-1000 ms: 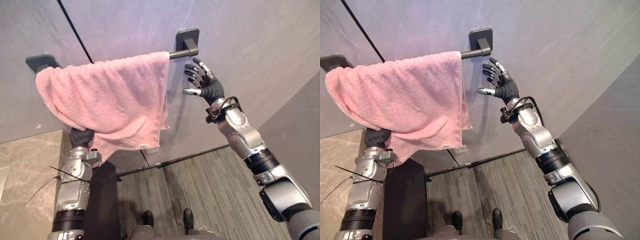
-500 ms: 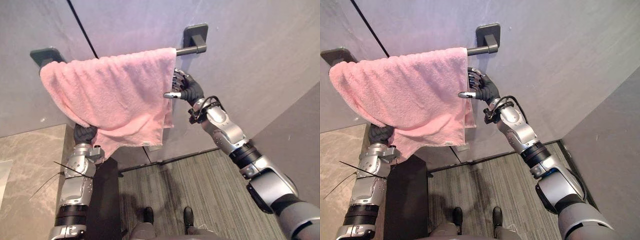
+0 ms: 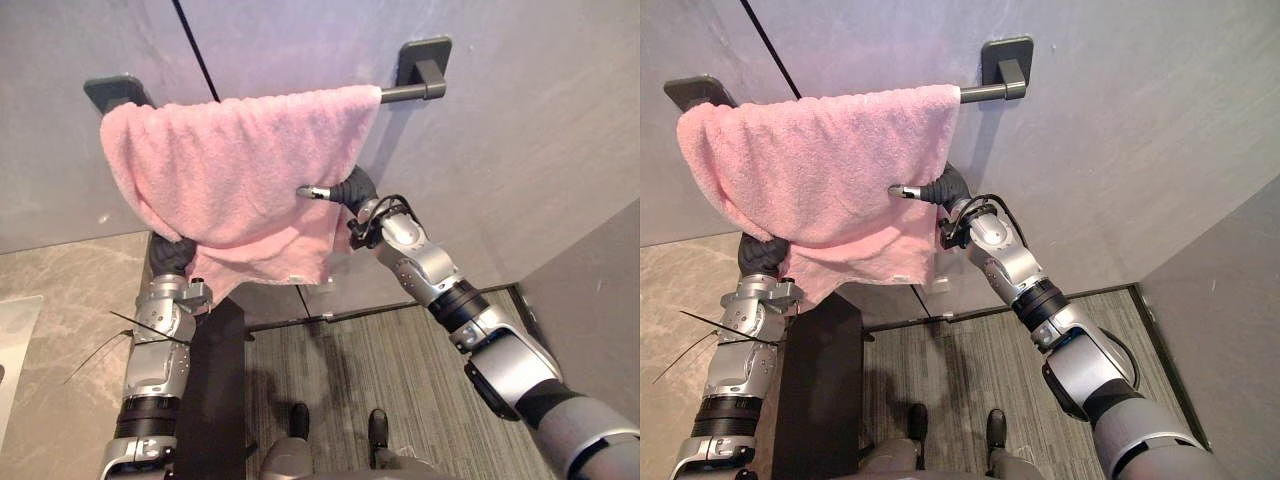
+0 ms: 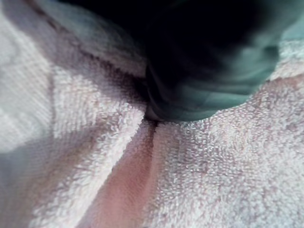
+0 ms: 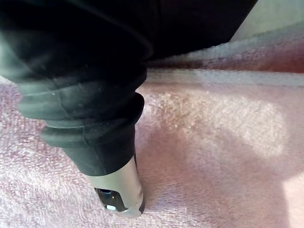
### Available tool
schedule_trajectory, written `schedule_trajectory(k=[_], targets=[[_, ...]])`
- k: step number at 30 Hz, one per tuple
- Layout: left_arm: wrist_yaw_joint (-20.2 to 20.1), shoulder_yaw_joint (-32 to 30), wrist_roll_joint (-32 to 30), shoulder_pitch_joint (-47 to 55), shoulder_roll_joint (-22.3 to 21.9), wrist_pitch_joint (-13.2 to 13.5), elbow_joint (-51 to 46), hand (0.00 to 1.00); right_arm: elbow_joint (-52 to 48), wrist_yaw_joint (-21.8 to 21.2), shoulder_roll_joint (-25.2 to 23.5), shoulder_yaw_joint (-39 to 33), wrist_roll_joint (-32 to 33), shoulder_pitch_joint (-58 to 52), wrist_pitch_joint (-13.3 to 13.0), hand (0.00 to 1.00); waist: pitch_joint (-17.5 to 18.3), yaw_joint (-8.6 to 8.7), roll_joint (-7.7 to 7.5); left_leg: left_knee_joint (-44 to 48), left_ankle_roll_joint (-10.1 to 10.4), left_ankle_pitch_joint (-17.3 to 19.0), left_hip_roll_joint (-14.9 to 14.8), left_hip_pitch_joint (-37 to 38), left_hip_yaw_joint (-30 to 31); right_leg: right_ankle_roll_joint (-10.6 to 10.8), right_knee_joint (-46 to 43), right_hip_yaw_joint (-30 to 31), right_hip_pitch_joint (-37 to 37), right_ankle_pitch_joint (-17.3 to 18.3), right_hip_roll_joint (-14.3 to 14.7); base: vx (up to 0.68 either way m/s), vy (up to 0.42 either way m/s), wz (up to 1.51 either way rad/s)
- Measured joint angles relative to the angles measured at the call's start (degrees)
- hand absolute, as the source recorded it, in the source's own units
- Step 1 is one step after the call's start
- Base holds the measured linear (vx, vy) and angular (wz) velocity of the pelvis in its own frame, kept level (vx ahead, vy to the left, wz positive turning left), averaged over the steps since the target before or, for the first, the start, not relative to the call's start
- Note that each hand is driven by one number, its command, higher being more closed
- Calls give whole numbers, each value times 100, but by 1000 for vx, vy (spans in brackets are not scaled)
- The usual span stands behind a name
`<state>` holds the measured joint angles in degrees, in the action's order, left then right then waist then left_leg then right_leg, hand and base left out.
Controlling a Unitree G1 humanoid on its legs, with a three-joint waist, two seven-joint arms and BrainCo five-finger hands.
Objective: Organize washtable
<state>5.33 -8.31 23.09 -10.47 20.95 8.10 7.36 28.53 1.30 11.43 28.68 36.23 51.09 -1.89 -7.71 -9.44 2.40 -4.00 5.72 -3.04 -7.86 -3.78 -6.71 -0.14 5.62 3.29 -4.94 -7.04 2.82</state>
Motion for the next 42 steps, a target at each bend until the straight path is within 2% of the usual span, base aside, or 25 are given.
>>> schedule_trajectory(k=[5,12,23,29,42], targets=[[1,-8,-3,2,0,0,-2,100,2,102,-82,-356,-258,-1,8,100,-1,-56,1,0,-3,-4,4,-1,9,0,0,-8,2,0,-5,-1,12,1],[-21,-10,-20,-3,0,-1,-33,100,-32,115,-146,-525,-542,-49,55,100,-1,-13,1,-1,0,-8,4,99,-29,0,0,30,83,0,-5,-3,13,-2],[-46,105,-22,-272,0,-2,-74,100,-297,112,-167,-825,-534,-370,77,100,-1,108,1,-10,0,-8,6,184,-197,-29,0,197,83,-22,-1,-9,32,-8],[-41,143,-21,-327,0,-4,-68,100,-300,114,-158,-839,-531,-383,75,100,-2,242,3,-32,0,-6,7,228,-304,-32,0,295,72,-27,4,12,34,-9],[-7,139,-21,-303,-258,-12,27,100,-312,116,-127,-835,-537,-444,33,100,-11,226,18,-47,-1,-6,12,238,-295,-29,1,287,77,-29,-1,0,15,0]])
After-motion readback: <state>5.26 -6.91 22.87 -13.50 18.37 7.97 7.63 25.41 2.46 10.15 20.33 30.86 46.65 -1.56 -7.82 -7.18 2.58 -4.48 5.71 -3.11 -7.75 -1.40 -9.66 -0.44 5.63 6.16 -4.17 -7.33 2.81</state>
